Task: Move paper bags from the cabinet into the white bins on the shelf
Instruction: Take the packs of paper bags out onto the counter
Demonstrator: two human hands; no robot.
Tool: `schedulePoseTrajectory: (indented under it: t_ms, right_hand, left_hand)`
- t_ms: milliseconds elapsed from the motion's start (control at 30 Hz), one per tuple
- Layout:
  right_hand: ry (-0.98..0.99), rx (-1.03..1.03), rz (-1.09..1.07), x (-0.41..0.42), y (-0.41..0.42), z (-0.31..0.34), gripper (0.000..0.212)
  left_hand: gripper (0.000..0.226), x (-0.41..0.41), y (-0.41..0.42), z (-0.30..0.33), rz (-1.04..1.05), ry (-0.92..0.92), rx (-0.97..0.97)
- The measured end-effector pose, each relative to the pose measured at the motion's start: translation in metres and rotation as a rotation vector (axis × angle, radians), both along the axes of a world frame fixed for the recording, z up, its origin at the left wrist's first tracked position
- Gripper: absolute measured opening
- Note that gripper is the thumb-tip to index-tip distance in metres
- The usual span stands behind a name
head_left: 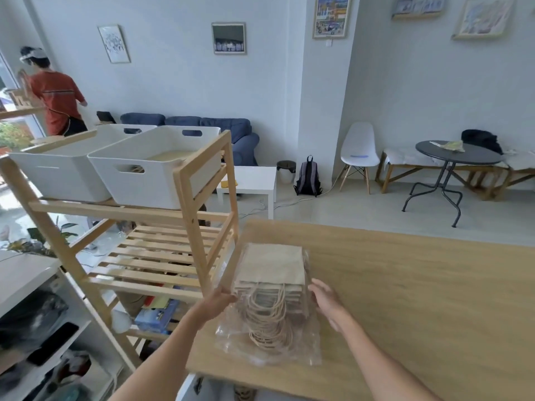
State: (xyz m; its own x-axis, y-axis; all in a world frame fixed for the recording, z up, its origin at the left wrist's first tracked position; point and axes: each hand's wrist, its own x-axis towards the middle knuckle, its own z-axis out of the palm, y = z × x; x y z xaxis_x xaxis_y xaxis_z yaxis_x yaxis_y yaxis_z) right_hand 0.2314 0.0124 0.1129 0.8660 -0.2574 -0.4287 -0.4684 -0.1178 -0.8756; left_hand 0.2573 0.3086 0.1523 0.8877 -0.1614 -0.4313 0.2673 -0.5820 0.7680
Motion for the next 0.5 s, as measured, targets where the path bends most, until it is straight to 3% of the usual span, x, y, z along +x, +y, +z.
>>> schedulePoseTrajectory:
  t_ms: [100, 267, 367, 500]
  right_hand:
    - [-0.115, -0.092, -0.123, -0.046, 0.022, -0.004, 0.040]
    - [-0.210, -0.105, -0.208, -0.124, 0.056, -0.021, 0.024]
    - [-0.181, 0.004, -0.218, -0.159, 0.069, -0.025, 0.016]
    - [0.009, 0.150, -0.060, -0.193, 0.085, -0.045, 0.025]
  left_hand:
    - [0.029, -0.045, 0.012, -0.016, 0.003, -0.098, 0.013]
    - [0.030, -0.125, 0.032, -0.045, 0.095, -0.116, -0.107]
    - [0.019, -0.165, 0.038, -0.061, 0.130, -0.132, -0.128]
    - [0.013, -0.200, 0.046, -0.087, 0.092, -0.032, -0.090]
